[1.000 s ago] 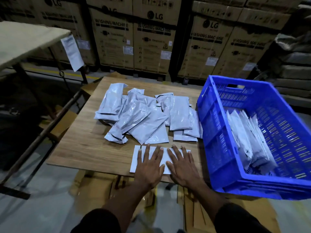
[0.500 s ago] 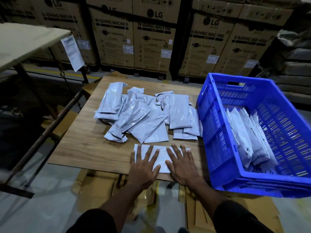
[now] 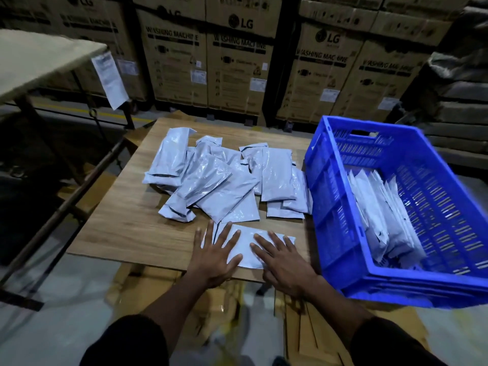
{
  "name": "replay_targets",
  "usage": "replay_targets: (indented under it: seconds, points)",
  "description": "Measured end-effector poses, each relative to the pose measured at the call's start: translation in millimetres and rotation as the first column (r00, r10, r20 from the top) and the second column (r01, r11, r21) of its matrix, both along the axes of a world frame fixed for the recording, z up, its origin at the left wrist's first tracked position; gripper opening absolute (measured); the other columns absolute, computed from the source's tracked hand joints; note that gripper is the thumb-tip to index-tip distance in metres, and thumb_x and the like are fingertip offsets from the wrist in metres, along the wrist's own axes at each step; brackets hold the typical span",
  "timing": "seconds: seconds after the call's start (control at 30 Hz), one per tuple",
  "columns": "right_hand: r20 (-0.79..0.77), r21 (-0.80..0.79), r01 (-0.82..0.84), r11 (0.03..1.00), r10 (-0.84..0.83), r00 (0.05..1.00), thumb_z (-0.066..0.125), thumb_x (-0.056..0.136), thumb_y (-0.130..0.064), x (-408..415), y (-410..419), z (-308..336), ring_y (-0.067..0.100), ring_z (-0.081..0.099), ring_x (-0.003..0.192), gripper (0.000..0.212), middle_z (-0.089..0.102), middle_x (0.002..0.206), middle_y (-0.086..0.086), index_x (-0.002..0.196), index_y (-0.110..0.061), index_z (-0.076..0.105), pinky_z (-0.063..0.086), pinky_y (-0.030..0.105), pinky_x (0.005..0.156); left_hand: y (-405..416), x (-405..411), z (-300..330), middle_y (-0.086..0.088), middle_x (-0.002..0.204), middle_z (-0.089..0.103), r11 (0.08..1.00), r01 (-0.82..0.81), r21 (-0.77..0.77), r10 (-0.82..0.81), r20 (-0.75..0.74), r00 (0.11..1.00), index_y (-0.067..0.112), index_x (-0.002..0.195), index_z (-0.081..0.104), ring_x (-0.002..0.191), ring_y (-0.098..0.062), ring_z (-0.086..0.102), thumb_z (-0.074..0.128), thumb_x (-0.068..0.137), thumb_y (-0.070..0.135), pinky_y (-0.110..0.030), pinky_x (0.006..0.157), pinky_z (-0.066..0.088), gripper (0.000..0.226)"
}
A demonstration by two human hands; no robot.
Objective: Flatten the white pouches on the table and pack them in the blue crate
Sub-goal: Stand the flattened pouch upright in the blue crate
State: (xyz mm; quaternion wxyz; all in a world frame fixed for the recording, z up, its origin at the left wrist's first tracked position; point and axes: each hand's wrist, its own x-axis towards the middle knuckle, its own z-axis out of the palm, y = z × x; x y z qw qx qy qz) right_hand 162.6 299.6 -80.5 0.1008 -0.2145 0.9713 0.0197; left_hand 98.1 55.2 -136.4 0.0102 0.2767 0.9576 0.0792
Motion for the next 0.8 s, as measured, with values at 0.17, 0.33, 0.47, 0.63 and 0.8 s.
replay_targets:
  seconds: [0.17,0.33,0.47,0.63,0.8]
  points:
    - [0.057,-0.073,0.069,0.995,-0.065,0.996,0.021,0.091,-0.044,-7.6,-3.2,10.8,0.028,0.006,0.153,0.073,0.004,0.168,-0.003,0.16,-0.023,0.013,0.016,0.054,0.121,4.5,8.5,8.1,-0.006,0.168,0.022,0.99,0.137,0.01,-0.135,-0.116,0.984,0.015,0.158,0.034,0.154,-0.034,0.02,0.033,0.098,0.069,-0.065,0.117,0.015,0.081]
    - [0.025,-0.204,0.107,0.973,-0.105,0.994,0.029,0.092,-0.039,-10.6,-4.5,19.2,0.03,0.021,0.15,0.07,0.015,0.166,0.002,0.158,-0.018,0.022,0.027,0.055,0.116,8.2,-1.6,17.6,-0.006,0.148,0.055,0.991,0.134,-0.006,-0.133,-0.181,0.974,0.023,0.14,0.058,0.139,-0.032,0.049,0.066,0.083,0.036,-0.066,0.109,0.027,0.059]
    - [-0.194,0.024,-0.197,0.98,0.198,0.961,0.044,0.091,-0.039,5.4,-15.7,27.8,0.036,0.004,0.153,0.069,0.02,0.165,-0.005,0.156,-0.025,0.026,0.007,0.069,0.115,11.7,-11.8,34.1,-0.005,0.135,0.065,0.998,0.062,-0.02,-0.064,-0.192,0.979,0.027,0.126,0.069,0.133,-0.034,0.055,0.089,0.062,0.015,-0.071,0.103,0.024,0.068]
    - [-0.169,0.225,-0.374,0.9,0.414,0.894,0.056,0.095,-0.032,-3.5,-21.0,31.3,0.041,0.005,0.152,0.024,0.053,0.141,-0.017,0.118,-0.034,0.061,0.014,0.082,0.103,8.2,-21.1,48.8,-0.005,0.14,0.061,0.996,0.078,-0.054,-0.087,-0.201,0.976,0.029,0.129,0.065,0.141,-0.034,0.046,0.084,0.068,0.008,-0.078,0.104,0.02,0.067]
    - [-0.148,0.155,-0.312,0.937,0.334,0.931,0.049,0.095,-0.031,-31.2,-22.4,37.6,0.04,0.058,0.12,0.021,0.069,0.116,-0.006,0.107,-0.027,0.066,0.058,0.048,0.069,4.3,-23.3,59.1,-0.006,0.153,0.049,0.999,0.035,-0.017,-0.037,-0.169,0.985,0.027,0.14,0.056,0.146,-0.032,0.036,0.084,0.076,0.023,-0.077,0.101,0.031,0.07]
